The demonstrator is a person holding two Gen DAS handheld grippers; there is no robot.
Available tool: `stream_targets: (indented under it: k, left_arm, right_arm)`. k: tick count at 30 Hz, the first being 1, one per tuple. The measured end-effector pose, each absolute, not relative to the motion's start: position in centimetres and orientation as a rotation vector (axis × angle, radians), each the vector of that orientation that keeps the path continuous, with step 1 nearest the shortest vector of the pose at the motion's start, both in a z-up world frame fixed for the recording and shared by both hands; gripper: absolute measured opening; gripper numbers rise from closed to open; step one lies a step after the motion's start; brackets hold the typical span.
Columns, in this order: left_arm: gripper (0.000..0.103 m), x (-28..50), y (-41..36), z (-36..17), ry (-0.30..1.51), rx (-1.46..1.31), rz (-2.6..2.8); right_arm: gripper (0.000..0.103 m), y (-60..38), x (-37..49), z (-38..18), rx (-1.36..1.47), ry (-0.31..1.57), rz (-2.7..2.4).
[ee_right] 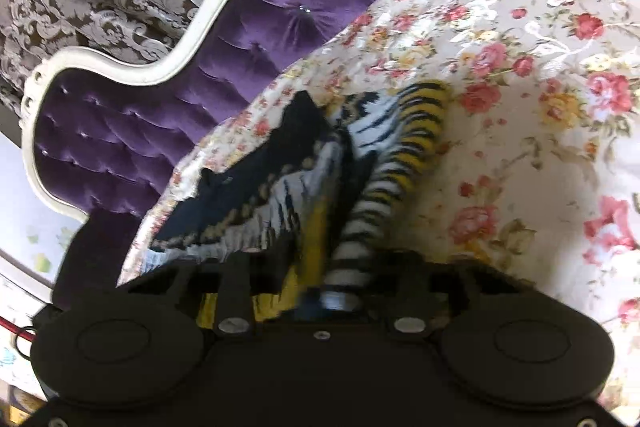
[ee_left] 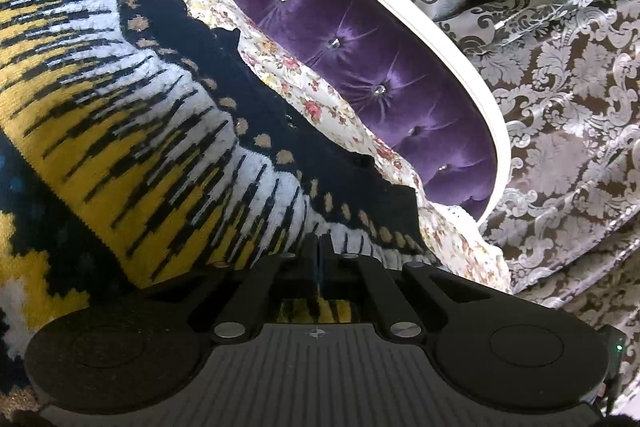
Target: Fold small clothes
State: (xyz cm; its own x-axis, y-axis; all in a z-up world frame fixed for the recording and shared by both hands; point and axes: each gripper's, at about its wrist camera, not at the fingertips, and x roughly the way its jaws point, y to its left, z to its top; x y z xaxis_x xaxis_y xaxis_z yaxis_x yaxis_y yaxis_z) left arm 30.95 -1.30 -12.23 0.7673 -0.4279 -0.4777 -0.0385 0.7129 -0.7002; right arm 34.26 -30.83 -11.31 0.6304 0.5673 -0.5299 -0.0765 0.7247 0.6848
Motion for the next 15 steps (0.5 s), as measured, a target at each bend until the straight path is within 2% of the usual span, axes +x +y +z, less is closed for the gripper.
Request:
stream_targets:
  k: [4,15]
  left_arm:
    - [0.002,30.6,-1.3,-12.2,0.663,-0.772,-0.221]
    - [0.002,25.6,0.0,-12.0,0.626,-0.896,-0.142]
  right_arm:
    - [0.033,-31.0,34.0,-10.6,0.679,0.799,0.393]
    - [0.031,-29.7,33.2,-7.4,0.681,0.711,0.404]
